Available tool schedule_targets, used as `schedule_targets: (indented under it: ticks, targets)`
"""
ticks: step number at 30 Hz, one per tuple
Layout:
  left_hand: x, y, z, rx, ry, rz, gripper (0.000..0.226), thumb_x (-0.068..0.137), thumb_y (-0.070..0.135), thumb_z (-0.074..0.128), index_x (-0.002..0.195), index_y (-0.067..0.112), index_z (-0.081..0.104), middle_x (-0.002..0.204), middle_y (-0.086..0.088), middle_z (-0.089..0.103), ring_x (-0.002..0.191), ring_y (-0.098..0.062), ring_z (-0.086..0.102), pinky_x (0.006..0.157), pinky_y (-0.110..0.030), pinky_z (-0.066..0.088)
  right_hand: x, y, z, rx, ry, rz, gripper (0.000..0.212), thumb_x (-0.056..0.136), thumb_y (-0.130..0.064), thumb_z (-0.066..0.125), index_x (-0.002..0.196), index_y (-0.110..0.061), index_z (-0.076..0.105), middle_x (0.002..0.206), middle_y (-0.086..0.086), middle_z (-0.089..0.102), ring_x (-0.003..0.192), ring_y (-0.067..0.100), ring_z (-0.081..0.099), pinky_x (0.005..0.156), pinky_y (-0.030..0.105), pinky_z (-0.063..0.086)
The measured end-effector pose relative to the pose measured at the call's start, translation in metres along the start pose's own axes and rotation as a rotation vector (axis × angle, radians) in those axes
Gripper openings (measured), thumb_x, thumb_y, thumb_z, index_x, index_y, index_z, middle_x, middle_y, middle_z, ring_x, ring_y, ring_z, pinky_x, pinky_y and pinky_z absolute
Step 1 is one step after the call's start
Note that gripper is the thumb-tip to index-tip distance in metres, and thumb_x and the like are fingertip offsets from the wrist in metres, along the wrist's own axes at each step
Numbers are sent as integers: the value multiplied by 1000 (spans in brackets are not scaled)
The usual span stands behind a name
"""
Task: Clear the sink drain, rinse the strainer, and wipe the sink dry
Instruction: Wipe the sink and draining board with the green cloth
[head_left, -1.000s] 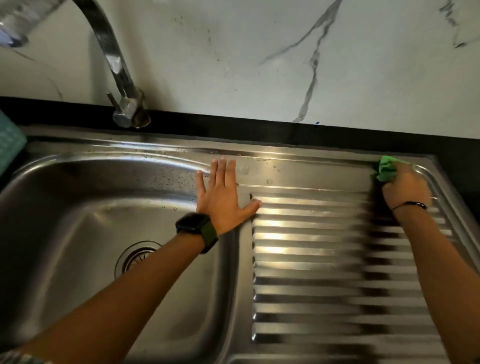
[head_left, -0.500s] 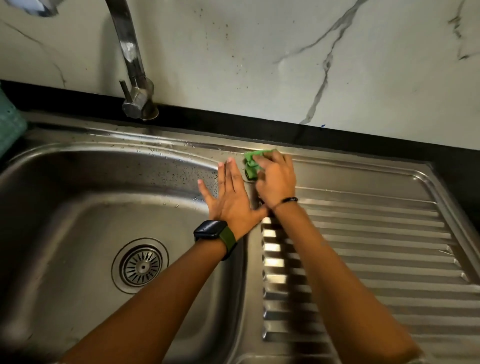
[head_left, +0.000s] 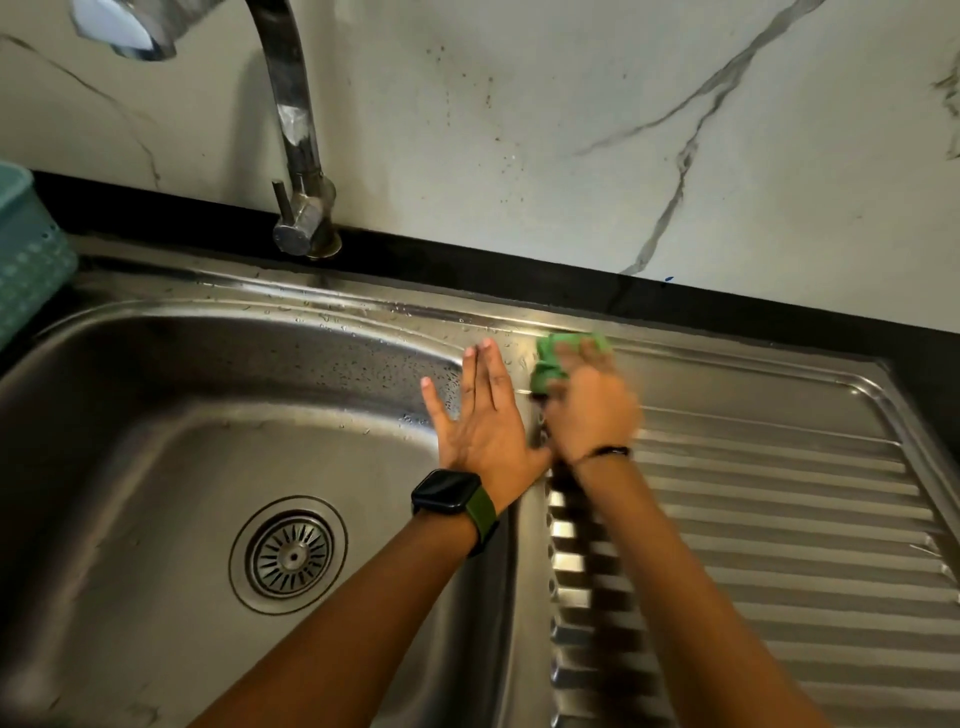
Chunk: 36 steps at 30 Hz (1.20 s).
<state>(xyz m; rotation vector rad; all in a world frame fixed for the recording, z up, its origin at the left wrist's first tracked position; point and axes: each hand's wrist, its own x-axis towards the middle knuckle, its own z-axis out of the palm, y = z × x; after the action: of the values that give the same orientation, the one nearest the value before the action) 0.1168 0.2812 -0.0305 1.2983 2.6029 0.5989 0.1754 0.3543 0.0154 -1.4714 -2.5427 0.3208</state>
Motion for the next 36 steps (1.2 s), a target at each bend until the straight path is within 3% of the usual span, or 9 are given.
schedule_targets:
  ticks: [3,8,13,17,19,21,23,27,36]
  targets:
    - [0,8,-2,36,16,-163,82,91,48,30,141,12,-25,153,-5,-26,142,-19,-21,108,-56,-16,10,-36,8,-11,-51,-136,43,89,-18,49,131,-25,45,146,4,39,137,28,31,104,40,39]
    - [-5,13,-5,2,97,-242,90,89,57,31,130,13,-37,150,-7,-31,141,-23,-22,110,-59,-11,16,-38,4,104,-109,-245,34,89,-23,51,121,-34,57,120,6,63,108,29,58,93,36,48]
    - [-9,7,-10,28,135,-130,125,59,87,29,126,12,-45,143,-9,-37,134,-26,-33,102,-58,-19,34,-14,-12,1036,-1,45,31,88,-1,51,114,-11,64,115,10,66,98,17,59,95,34,49]
    - [-10,5,-10,58,108,-77,120,61,88,22,124,15,-50,145,-10,-36,133,-26,-34,101,-59,-19,60,55,-50,1597,249,372,28,89,5,48,105,-12,64,93,5,67,77,14,66,65,26,56]
    - [-10,5,-10,79,84,-59,118,64,86,22,122,15,-52,144,-11,-38,135,-27,-32,101,-59,-20,73,98,-71,1525,434,348,33,89,3,48,119,-9,58,86,-4,63,70,5,65,58,19,54]
    - [-11,6,-9,89,63,-48,115,68,84,24,119,16,-53,143,-11,-40,134,-27,-33,101,-59,-20,82,135,-83,1213,510,300,38,90,-2,48,128,-7,51,98,2,65,82,3,67,70,17,54]
    - [-11,6,-8,90,52,-39,110,71,81,23,119,16,-52,143,-9,-40,131,-25,-36,101,-58,-21,94,159,-76,764,393,303,41,93,-13,46,134,-12,45,125,13,58,114,23,57,94,29,45]
    - [-11,8,-4,75,27,-12,96,73,78,10,120,19,-50,138,-3,-46,127,-21,-43,100,-55,-25,110,149,-34,80,195,227,51,91,-24,47,135,0,36,140,24,39,133,35,31,112,43,24]
    - [-7,8,5,134,23,-6,89,75,71,3,119,17,-52,136,-3,-50,131,-22,-38,103,-58,-20,83,5,13,148,124,-247,61,81,-12,58,138,-14,35,144,11,40,138,26,27,118,38,15]
